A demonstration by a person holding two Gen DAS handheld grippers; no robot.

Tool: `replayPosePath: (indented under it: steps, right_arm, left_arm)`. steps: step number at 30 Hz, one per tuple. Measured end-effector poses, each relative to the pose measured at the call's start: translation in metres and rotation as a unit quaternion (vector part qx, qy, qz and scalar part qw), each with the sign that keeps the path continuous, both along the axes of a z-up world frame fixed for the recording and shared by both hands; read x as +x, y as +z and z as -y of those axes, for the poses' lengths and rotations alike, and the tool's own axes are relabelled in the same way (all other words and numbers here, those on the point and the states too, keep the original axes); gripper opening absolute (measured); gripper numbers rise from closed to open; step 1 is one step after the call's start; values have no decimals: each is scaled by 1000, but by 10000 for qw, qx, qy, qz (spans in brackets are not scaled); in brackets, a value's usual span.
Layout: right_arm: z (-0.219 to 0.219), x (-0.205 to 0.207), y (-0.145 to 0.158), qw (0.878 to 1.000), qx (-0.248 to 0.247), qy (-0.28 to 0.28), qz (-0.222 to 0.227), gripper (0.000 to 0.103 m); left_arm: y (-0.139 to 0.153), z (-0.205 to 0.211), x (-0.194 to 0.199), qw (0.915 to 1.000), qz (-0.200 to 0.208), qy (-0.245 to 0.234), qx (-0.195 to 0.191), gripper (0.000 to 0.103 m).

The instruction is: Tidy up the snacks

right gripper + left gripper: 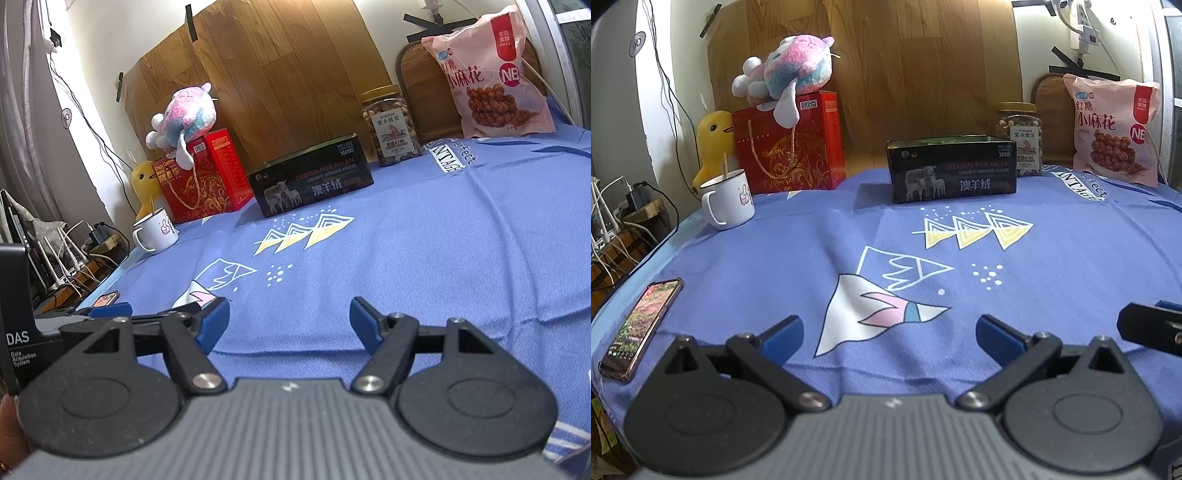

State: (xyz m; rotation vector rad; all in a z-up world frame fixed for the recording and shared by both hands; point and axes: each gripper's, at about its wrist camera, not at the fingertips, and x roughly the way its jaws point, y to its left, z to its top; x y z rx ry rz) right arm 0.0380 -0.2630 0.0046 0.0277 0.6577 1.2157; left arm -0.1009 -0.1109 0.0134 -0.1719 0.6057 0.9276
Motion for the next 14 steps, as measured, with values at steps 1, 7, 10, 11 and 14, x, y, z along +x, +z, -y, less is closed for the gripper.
replayPosePath:
  steps: [1,7,10,11,14]
  right_arm:
    - [0,0,0,10000,-2,1,-2,74]
    - [0,0,0,10000,-2,-1,-4,74]
    - [0,0,0,10000,-5,-1,-5,74]
    - [0,0,0,10000,-3,1,-5,74]
    - [0,1,0,10000,-5,6,-1,74]
  left_arm:
    - [0,0,0,10000,-2,0,-7,103]
    - [0,0,1,10000,-7,-34,-40,103]
    - [0,2,1,10000,0,-70,-11,103]
    - [0,2,1,10000,0,-82,-7,103]
    - [1,1,1,9998,46,-184,-68,103]
